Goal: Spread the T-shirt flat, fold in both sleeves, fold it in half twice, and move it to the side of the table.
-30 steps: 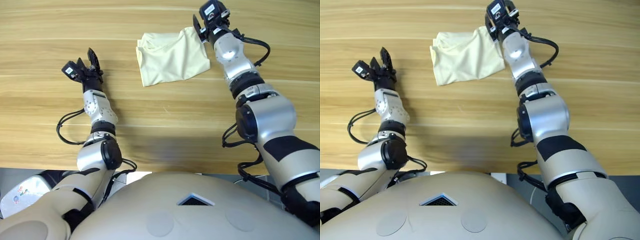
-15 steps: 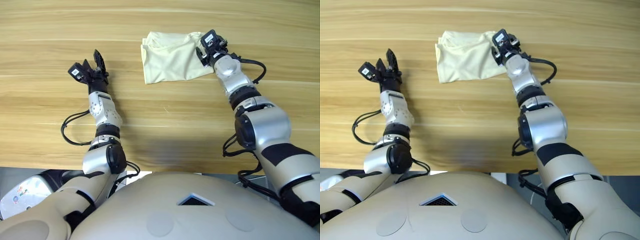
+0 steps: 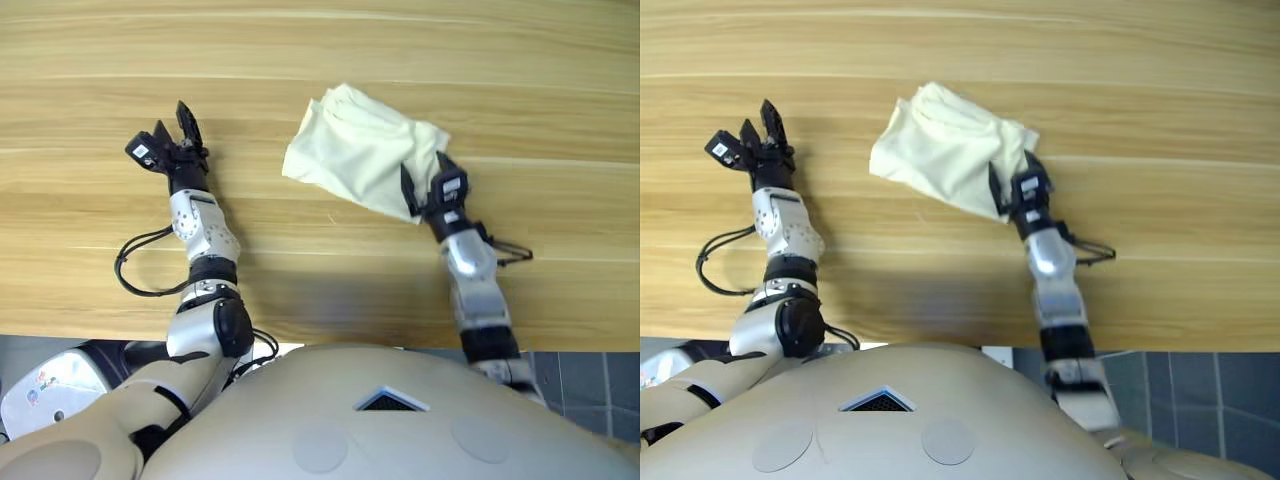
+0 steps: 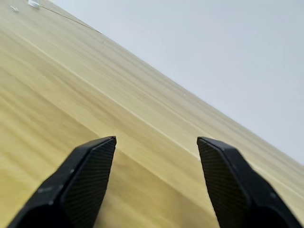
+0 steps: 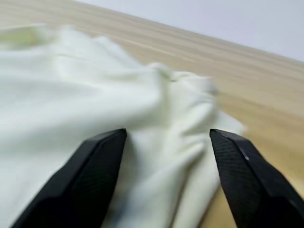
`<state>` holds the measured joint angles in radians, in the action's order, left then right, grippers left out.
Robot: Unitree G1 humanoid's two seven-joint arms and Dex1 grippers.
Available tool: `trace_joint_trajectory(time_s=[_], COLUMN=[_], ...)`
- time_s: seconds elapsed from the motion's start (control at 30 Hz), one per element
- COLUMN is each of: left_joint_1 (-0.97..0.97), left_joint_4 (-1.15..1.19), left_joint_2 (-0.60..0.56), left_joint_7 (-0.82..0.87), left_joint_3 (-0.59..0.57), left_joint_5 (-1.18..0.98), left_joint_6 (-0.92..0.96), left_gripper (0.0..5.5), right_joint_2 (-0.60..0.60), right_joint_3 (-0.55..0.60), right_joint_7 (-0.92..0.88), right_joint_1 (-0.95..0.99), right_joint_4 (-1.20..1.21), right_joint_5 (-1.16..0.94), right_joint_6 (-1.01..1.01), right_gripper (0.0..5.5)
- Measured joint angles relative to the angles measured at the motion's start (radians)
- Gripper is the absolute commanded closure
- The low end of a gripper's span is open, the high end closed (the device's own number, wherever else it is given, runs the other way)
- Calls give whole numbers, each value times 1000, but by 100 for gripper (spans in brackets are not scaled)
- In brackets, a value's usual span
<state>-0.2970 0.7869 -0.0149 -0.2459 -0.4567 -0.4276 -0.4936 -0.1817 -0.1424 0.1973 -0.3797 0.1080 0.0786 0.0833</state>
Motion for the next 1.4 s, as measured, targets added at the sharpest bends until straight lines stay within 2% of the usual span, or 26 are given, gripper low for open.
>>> trace_joint_trajectory(time_s=[0.07, 0.13, 0.33, 0.47, 0.57, 0.73, 0.87, 1.07, 1.23, 1.4], left_joint_1=[31, 60, 65, 64, 62, 46, 36, 34, 43, 45], left_joint_4=[-28, -40, -44, -43, -39, -17, -3, -1, -11, -13], left_joint_2=[-19, -39, -62, -65, -64, -64, -63, -63, -61, -61], left_joint_7=[1, 3, 1, 2, 4, 9, 12, 15, 15, 15], left_joint_3=[-12, -28, -31, -28, -21, -13, -4, -3, -1, -1], left_joint_5=[-11, -19, -29, -27, -12, 5, 10, 10, 10, 10], left_joint_6=[25, 44, 57, 54, 46, 37, 33, 26, 26, 24], left_gripper=[232, 232, 232, 232, 232, 232, 232, 232, 232, 232], right_joint_2=[-54, -80, -39, -25, 9, 9, 12, -7, -50, -70], right_joint_3=[-46, -64, -124, -249, -346, -385, -361, -250, -213, -138], right_joint_7=[36, 49, 64, 116, 142, 151, 175, 208, 359, 389], right_joint_1=[-182, -240, -13, 99, 192, 275, 344, 358, 270, 312], right_joint_4=[221, 321, 402, 294, 94, -171, -244, -270, -105, -14], right_joint_5=[54, 75, 60, 107, 162, 207, 168, 57, -139, -221], right_joint_6=[-96, -112, 77, 74, 50, 57, 67, 55, 14, -54], right_gripper=[224, 224, 224, 224, 224, 224, 224, 224, 224, 224])
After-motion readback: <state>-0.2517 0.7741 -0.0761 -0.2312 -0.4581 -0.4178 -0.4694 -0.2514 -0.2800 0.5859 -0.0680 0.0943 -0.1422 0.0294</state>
